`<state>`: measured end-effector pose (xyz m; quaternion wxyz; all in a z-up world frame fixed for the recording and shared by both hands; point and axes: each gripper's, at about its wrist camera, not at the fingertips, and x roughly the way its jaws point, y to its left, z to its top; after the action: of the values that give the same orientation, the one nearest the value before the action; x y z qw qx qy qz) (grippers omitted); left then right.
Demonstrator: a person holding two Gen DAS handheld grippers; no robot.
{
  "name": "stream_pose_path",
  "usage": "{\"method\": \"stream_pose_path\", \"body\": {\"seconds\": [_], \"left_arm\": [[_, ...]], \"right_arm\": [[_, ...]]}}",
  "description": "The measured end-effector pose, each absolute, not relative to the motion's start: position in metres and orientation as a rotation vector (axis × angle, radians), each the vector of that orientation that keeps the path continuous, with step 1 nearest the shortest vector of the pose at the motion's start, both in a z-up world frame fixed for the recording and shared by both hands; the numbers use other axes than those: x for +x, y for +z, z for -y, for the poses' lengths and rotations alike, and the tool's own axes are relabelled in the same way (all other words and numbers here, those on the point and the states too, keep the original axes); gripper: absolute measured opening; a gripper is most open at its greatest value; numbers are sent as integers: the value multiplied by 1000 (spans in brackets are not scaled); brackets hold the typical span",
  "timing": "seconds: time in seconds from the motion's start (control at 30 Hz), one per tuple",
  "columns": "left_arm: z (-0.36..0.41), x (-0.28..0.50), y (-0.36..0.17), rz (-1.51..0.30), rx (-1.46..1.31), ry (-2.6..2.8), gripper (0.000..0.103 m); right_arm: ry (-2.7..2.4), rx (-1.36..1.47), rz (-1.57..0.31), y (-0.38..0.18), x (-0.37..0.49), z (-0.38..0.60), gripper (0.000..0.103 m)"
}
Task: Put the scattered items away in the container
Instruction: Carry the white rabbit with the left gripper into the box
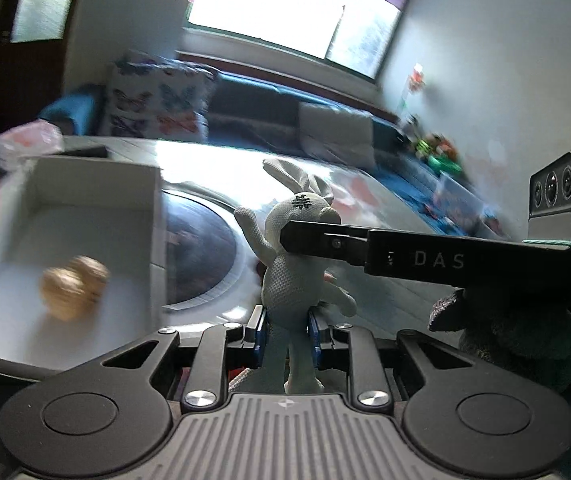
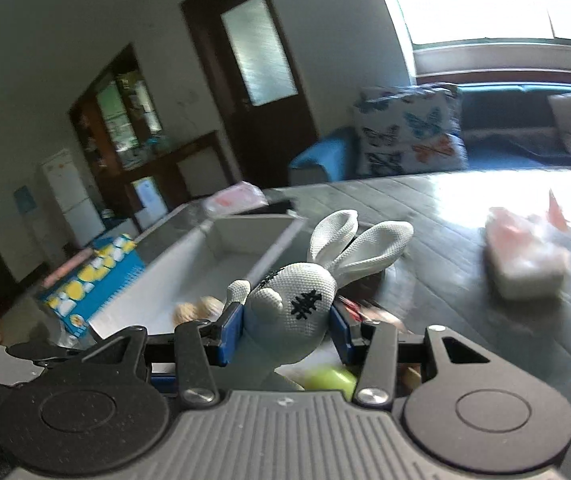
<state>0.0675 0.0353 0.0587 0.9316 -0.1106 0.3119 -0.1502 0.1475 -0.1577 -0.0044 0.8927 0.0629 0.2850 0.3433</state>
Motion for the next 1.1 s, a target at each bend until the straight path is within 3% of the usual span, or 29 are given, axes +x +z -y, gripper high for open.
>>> {"method": "stream_pose_path", "body": {"seconds": [0.57, 1.1], "left_arm": [[-166, 101, 57, -683, -305, 15, 24], [-184, 110, 35, -758, -325, 83, 27]], "right_arm": [[883, 147, -709, -11, 217, -14, 45], [849, 187, -903, -51, 246, -52, 46]]}}
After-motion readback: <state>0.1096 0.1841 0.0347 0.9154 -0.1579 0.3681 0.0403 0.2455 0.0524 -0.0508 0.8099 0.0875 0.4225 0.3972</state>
